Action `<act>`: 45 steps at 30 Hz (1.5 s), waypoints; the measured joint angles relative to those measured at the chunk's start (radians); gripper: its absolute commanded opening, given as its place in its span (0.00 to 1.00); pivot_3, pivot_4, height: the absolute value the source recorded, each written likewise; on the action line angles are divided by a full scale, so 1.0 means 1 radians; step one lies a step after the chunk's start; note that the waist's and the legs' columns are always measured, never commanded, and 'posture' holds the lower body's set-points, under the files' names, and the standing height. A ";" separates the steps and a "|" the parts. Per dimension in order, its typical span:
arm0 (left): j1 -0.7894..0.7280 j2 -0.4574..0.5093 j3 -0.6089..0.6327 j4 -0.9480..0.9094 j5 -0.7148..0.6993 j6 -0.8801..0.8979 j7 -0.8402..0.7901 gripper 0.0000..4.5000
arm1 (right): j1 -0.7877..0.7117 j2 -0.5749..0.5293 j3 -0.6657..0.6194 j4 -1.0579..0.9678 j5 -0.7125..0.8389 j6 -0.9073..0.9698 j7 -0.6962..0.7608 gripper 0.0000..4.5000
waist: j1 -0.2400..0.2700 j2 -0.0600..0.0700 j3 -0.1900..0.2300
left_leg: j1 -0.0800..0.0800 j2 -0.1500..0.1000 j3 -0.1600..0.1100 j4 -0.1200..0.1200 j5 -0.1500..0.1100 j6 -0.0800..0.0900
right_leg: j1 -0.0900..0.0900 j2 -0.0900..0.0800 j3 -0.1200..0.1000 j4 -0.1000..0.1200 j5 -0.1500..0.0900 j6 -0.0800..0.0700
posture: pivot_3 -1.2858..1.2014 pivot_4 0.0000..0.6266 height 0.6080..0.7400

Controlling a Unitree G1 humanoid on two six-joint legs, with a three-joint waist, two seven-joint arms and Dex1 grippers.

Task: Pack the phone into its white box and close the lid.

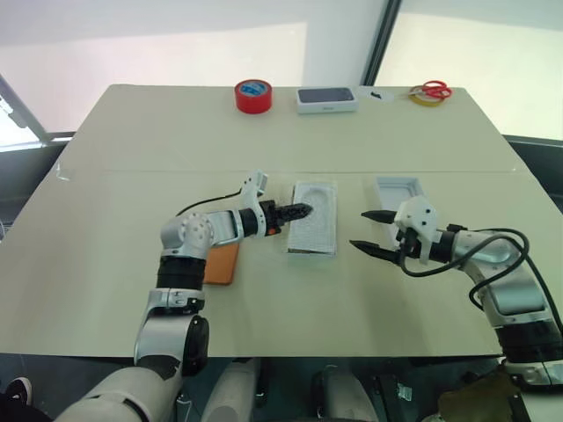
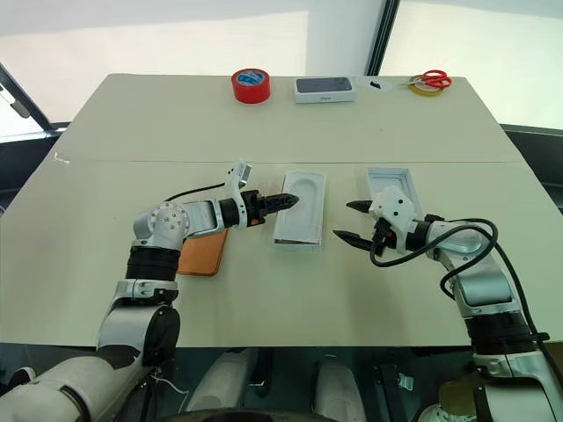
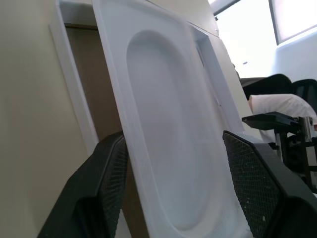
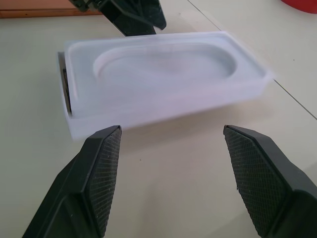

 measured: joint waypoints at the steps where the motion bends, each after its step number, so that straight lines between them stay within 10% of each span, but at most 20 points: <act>1: 0.001 0.006 0.000 -0.004 0.000 0.000 0.000 0.65 | -0.003 0.003 0.001 0.003 -0.001 0.000 0.000 0.77 | 0.000 0.000 0.000 | 0.000 0.000 0.000 0.000 0.000 0.000 | 0.000 0.000 0.000 0.000 0.000 0.000 | 0.52 0.24 0.99; 17: 0.063 0.044 0.012 -0.238 -0.058 0.053 -0.036 0.65 | -0.111 0.113 0.054 0.039 -0.020 -0.014 -0.034 0.77 | -0.006 0.000 0.000 | 0.000 0.000 0.000 -0.001 0.001 -0.001 | -0.001 0.001 0.000 0.000 0.000 0.000 | 0.52 0.24 0.99; 25: 0.204 0.272 -0.036 -0.322 0.084 -0.343 -0.226 0.66 | -0.253 0.225 0.182 0.195 -0.197 -0.097 -0.163 0.01 | -0.009 0.001 0.000 | 0.001 0.001 0.000 -0.005 0.002 -0.003 | -0.007 0.001 0.001 0.000 0.000 0.000 | 0.52 0.24 0.99; 38: 0.377 0.433 0.045 -0.331 0.135 -0.675 -0.412 0.66 | -0.216 0.158 0.360 0.172 -0.317 -0.254 0.026 0.01 | -0.004 0.001 0.000 | 0.001 0.000 0.000 -0.007 0.000 0.001 | -0.008 0.000 0.001 0.000 0.000 -0.001 | 0.52 0.24 0.99; 45: 0.421 0.432 0.048 -0.355 0.032 -0.500 -0.384 0.66 | -0.258 0.182 0.359 0.236 -0.330 -0.270 0.013 0.01 | -0.010 0.001 0.000 | 0.001 0.001 0.000 -0.007 0.001 -0.001 | -0.009 0.001 0.001 0.001 0.000 -0.001 | 0.52 0.24 0.99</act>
